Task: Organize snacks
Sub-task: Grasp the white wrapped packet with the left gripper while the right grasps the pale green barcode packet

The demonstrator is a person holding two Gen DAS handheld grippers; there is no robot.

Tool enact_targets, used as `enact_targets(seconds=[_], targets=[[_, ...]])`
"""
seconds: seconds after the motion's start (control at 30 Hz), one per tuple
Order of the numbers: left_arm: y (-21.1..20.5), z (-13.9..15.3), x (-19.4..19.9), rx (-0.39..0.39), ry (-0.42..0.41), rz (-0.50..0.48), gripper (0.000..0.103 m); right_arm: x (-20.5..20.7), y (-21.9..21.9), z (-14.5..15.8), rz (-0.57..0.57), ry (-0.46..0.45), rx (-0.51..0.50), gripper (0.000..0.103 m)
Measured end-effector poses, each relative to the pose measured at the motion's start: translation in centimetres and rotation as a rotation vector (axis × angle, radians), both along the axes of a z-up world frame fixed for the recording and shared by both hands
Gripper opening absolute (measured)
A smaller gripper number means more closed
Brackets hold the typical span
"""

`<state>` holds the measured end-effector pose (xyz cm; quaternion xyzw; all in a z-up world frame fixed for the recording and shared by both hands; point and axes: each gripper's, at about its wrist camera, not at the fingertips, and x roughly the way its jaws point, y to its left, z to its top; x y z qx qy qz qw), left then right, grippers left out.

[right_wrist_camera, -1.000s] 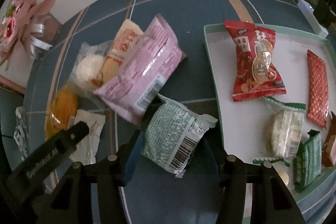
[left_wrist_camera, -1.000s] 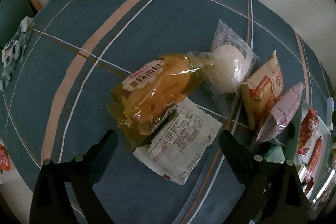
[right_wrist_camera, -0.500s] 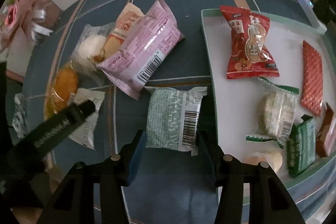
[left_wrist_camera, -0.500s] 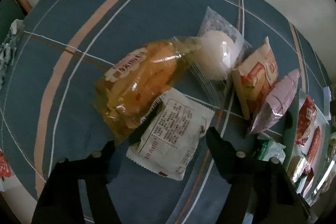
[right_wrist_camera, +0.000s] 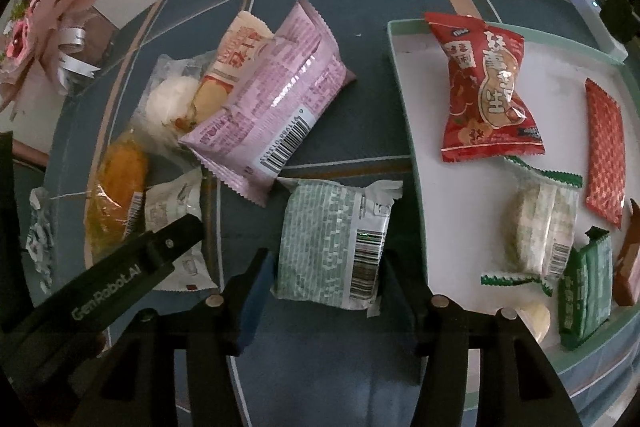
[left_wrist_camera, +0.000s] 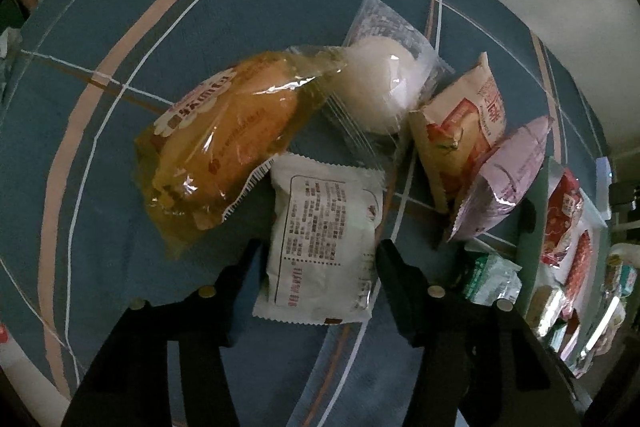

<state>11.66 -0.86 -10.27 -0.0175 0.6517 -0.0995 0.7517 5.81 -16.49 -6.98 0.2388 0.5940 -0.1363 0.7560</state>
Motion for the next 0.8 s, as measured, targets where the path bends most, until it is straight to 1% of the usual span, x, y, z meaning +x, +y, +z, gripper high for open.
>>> enact_targets(seconds=[0.1, 0.13, 0.33, 0.5, 0.7, 0.8], targets=[[-0.5, -0.1, 0.2, 0.024, -0.009, -0.012, 0.059, 0.2, 0.7, -0.5, 0.016, 0.011, -0.030, 0.059], [-0.8, -0.3, 0.3, 0.030, -0.012, -0.014, 0.059, 0.2, 1.5, -0.3, 0.018, 0.018, -0.047, 0.059], [-2.3, -0.3, 0.1, 0.060, -0.032, -0.022, 0.059, 0.7, 2.9, -1.5, 0.038, 0.034, -0.080, 0.059], [-3.0, -0.8, 0.1, 0.083, -0.047, -0.032, 0.059, 1.1, 4.4, -2.8, 0.089, 0.052, -0.164, 0.059], [-4.1, -0.7, 0.2, 0.121, -0.070, -0.051, 0.059, 1.3, 5.9, -3.3, 0.113, 0.054, -0.204, 0.059], [-4.6, -0.7, 0.2, 0.133, -0.079, -0.058, 0.059, 1.1, 6.7, -3.4, 0.115, 0.052, -0.207, 0.060]])
